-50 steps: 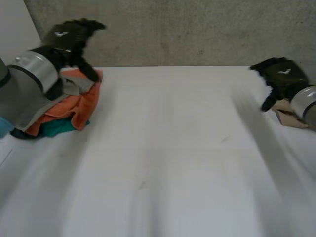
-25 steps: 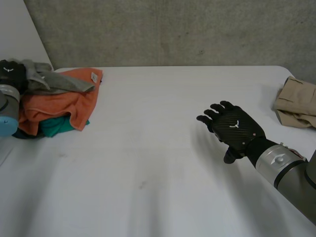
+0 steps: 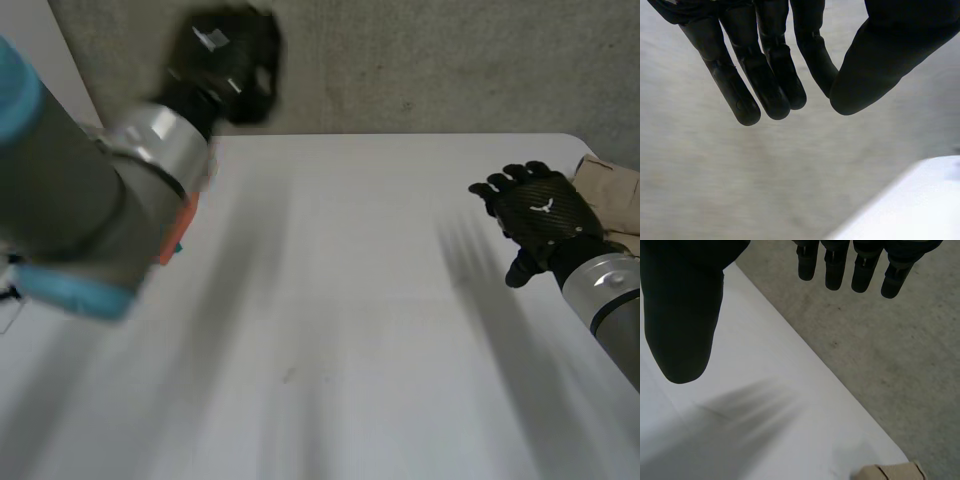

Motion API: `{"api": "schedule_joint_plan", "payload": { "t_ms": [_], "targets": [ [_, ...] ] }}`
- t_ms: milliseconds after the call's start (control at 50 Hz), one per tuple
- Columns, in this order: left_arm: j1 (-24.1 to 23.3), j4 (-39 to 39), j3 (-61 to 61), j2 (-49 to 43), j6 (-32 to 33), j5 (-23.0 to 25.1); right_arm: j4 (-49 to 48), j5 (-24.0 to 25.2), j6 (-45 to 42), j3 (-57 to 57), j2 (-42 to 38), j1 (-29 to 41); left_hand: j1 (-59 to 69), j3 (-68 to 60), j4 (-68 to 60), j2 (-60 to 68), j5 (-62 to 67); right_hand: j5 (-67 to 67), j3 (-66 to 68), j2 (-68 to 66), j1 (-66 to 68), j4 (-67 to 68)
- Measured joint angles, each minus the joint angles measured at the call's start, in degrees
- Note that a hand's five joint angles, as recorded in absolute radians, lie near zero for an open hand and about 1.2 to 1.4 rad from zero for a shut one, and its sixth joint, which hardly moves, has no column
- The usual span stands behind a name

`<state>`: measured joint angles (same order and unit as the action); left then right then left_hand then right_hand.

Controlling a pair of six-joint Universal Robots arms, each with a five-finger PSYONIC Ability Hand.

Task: Fold the laundry.

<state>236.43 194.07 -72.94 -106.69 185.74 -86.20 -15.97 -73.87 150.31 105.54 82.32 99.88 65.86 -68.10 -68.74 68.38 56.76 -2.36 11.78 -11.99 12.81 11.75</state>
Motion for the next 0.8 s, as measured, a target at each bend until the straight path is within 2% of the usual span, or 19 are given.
{"api": "schedule_joint_plan", "payload": {
  "t_ms": [60,80,120,140,160,180,240,260,380,440,540,560,580,620,640,660,700,740,800],
  "targets": [
    [-3.5,0.1,-3.9,-1.2,-1.9,0.7,0.1,0.2,0.7,-0.1,0.0,-0.7,0.0,0.0,0.0,0.0,0.0,0.0,0.0,0.0,0.0,0.0],
    [-4.6,0.1,-5.3,-2.3,-2.2,0.8,0.1,0.3,1.0,-0.1,0.0,-0.9,-18.2,15.7,15.8,-15.8,-15.6,0.0,0.0,0.0,0.0,0.0],
    [-5.0,0.3,-6.0,-3.3,-2.0,0.7,0.2,0.4,1.1,-0.1,0.0,-1.1,-21.2,19.4,18.4,-19.6,-18.1,0.0,0.0,0.0,0.0,0.0],
    [-4.7,0.4,-6.1,-4.0,-1.5,0.3,0.3,0.5,1.2,0.0,-0.1,-1.2,-42.1,37.1,36.7,-37.6,-36.6,0.0,0.0,0.0,0.0,0.0],
    [-3.4,0.6,-6.0,-4.7,-0.3,-0.3,0.4,0.5,1.2,0.1,-0.1,-1.2,-51.6,47.4,48.6,-48.0,-47.7,0.0,0.0,0.0,0.0,0.0],
    [-2.4,0.6,-5.7,-5.0,0.6,-0.7,0.4,0.6,1.2,0.1,-0.2,-1.2,-54.4,52.6,53.8,-53.5,-52.2,0.0,0.0,0.0,0.0,0.0],
    [2.1,0.8,-4.3,-5.6,4.0,-2.1,0.5,0.7,1.2,0.2,-0.2,-1.2,-54.7,55.4,56.5,-55.8,-54.3,0.0,0.0,0.0,0.0,0.0],
    [5.3,0.9,-3.2,-5.8,6.4,-2.7,0.5,0.8,1.1,0.3,-0.3,-1.1,-54.7,55.4,56.5,-55.8,-54.3,0.0,0.0,0.0,0.0,0.0],
    [21.4,0.3,5.1,-9.4,17.2,-3.8,0.5,0.9,1.0,0.3,-1.0,-0.9,-54.7,55.4,56.5,-55.8,-54.3,0.0,0.0,0.0,0.0,0.0],
    [27.4,-0.2,9.6,-14.1,20.7,-3.8,0.5,0.9,0.9,0.3,-1.7,-0.8,-54.7,55.4,56.5,-55.8,-54.3,0.0,0.0,0.0,0.0,0.0],
    [33.0,-0.5,15.6,-21.9,23.9,-3.6,0.5,0.9,0.7,0.3,-2.8,-0.5,-54.7,55.4,56.5,-55.8,-54.3,0.0,0.0,0.0,0.0,0.0],
    [35.1,-0.4,18.7,-26.0,25.2,-3.5,0.5,0.9,0.6,0.3,-3.3,-0.5,-54.2,55.3,56.3,-55.6,-54.1,0.0,0.0,0.0,0.0,0.0],
    [35.6,-0.4,19.4,-27.1,25.6,-3.4,0.5,0.9,0.6,0.3,-3.4,-0.5,-54.0,55.2,56.2,-55.6,-54.0,0.0,0.0,0.0,0.0,0.0],
    [37.4,-0.4,23.3,-32.1,27.0,-3.2,0.5,0.9,0.5,0.4,-3.7,-0.4,-43.4,47.1,47.7,-46.4,-45.6,0.0,0.0,0.0,0.0,0.0],
    [37.8,-0.4,24.8,-33.9,27.4,-3.0,0.5,0.9,0.5,0.4,-3.8,-0.4,-32.4,37.9,38.4,-36.9,-36.5,0.0,0.0,0.0,0.0,0.0],
    [38.1,-0.5,26.2,-35.5,27.8,-2.7,0.5,0.9,0.4,0.4,-4.0,-0.4,-29.5,35.5,36.0,-34.4,-34.1,0.0,0.0,0.0,0.0,0.0],
    [38.5,-0.5,28.2,-37.8,28.4,-2.3,0.5,0.9,0.4,0.4,-4.2,-0.5,-3.4,9.6,9.8,-9.5,-8.7,0.0,0.0,0.0,0.0,0.0],
    [38.2,-0.7,29.8,-39.2,28.7,-1.8,0.5,0.9,0.4,0.3,-4.3,-0.6,0.5,1.7,1.8,-1.5,-1.2,0.0,0.0,0.0,0.0,0.0],
    [36.8,-0.8,30.3,-38.3,28.6,-1.6,0.5,0.9,0.4,0.3,-4.4,-0.7,0.5,0.4,0.4,-0.2,-0.8,0.0,0.0,0.0,0.0,0.0]
  ]
}}
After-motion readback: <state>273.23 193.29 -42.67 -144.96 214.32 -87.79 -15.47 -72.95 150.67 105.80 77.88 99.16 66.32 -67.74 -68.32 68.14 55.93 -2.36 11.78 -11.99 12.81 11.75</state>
